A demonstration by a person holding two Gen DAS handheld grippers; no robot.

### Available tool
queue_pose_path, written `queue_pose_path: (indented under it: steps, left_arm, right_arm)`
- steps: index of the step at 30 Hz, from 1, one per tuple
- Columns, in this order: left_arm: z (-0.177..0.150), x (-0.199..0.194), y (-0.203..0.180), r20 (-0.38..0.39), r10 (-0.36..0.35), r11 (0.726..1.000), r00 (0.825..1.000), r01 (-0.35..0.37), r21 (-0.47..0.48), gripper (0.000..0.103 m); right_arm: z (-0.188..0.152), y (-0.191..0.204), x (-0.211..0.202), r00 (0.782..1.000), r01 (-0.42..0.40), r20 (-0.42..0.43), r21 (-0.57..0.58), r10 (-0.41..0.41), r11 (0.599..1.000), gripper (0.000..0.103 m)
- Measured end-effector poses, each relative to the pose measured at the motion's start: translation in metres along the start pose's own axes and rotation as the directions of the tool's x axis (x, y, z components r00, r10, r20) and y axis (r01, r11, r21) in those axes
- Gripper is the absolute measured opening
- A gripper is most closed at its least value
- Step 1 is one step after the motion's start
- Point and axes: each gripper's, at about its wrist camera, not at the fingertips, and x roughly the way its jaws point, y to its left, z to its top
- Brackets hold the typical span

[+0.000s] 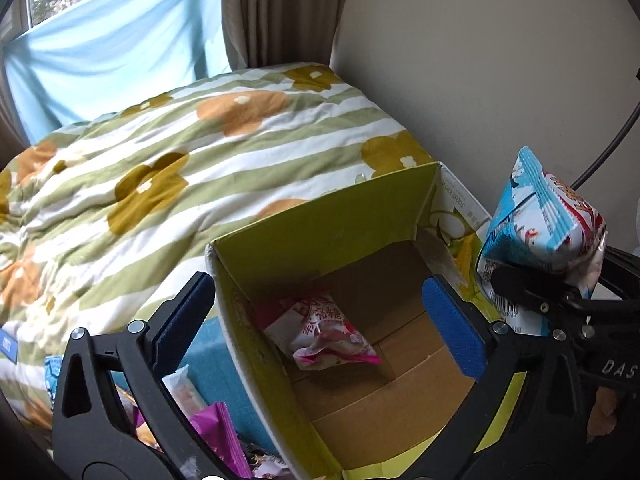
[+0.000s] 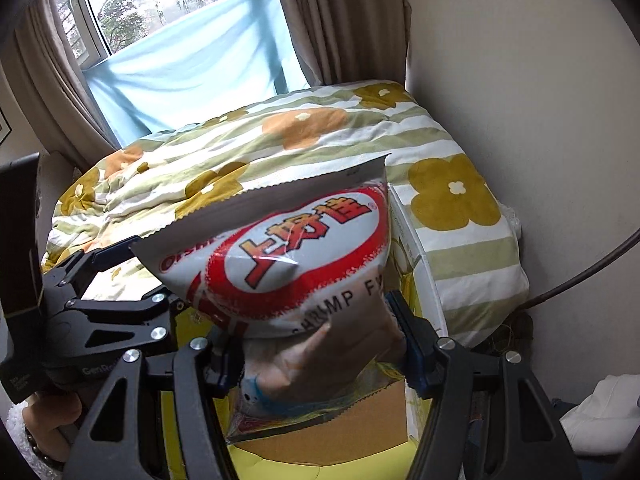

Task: Organize snacks
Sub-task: 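Carry both bags over the cardboard box and open both grippers to drop them, then move both tools back toward the snack pile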

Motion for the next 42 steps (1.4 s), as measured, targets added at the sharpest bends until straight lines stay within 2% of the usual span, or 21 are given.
queue_pose_path:
  steps: [5, 9, 15, 17, 19, 20, 24, 29, 33, 42]
  left_arm:
    - [-0.018, -0.02, 0.016, -0.014, 0.013, 0.999, 1.0, -0.013, -0.039, 0.102]
    - [-0.031, -0.037, 0.025, -0.008, 0.052, 0.997, 0.999, -0.052, -0.062, 0.102]
    - [-0.044, -0.042, 0.042, -0.02, 0.092, 0.989, 0.996, -0.094, -0.114, 0.102]
    - [-0.048, -0.04, 0.045, -0.029, 0.103, 0.987, 0.994, -0.106, -0.122, 0.102]
    - [-0.052, -0.037, 0.046, -0.04, 0.126, 0.984, 0.991, -0.13, -0.123, 0.102]
    - [-0.055, -0.036, 0.047, -0.045, 0.133, 0.983, 0.99, -0.138, -0.125, 0.102]
    - [-0.066, -0.037, 0.05, -0.055, 0.135, 0.978, 0.989, -0.142, -0.152, 0.102]
    - [-0.07, -0.054, 0.046, -0.037, 0.149, 0.974, 0.988, -0.153, -0.169, 0.102]
    - [-0.068, -0.082, 0.032, 0.011, 0.178, 0.971, 0.984, -0.174, -0.167, 0.102]
    - [-0.084, -0.158, -0.004, 0.112, 0.276, 0.949, 0.955, -0.252, -0.189, 0.102]
  right_arm:
    - [0.003, -0.006, 0.003, 1.0, -0.007, -0.018, 0.033, 0.008, 0.999, 0.059]
    - [0.014, -0.007, 0.011, 0.998, -0.039, -0.049, 0.022, 0.04, 0.999, 0.06]
    - [0.03, -0.005, 0.047, 0.991, -0.084, -0.105, -0.01, 0.083, 0.996, 0.062]
    - [0.031, -0.001, 0.062, 0.986, -0.083, -0.144, -0.009, 0.081, 0.997, 0.069]
    - [0.029, -0.002, 0.072, 0.983, -0.088, -0.16, 0.001, 0.087, 0.996, 0.097]
    - [0.027, -0.002, 0.073, 0.984, -0.091, -0.152, 0.003, 0.091, 0.996, 0.102]
    - [0.012, -0.002, 0.068, 0.985, -0.093, -0.147, -0.002, 0.091, 0.996, 0.103]
    - [0.003, 0.002, 0.048, 0.987, -0.099, -0.126, -0.021, 0.096, 0.995, 0.103]
    - [0.002, 0.004, 0.016, 0.993, -0.101, -0.068, -0.05, 0.097, 0.994, 0.103]
    - [-0.01, 0.007, -0.061, 0.991, -0.122, 0.045, -0.129, 0.128, 0.984, 0.103]
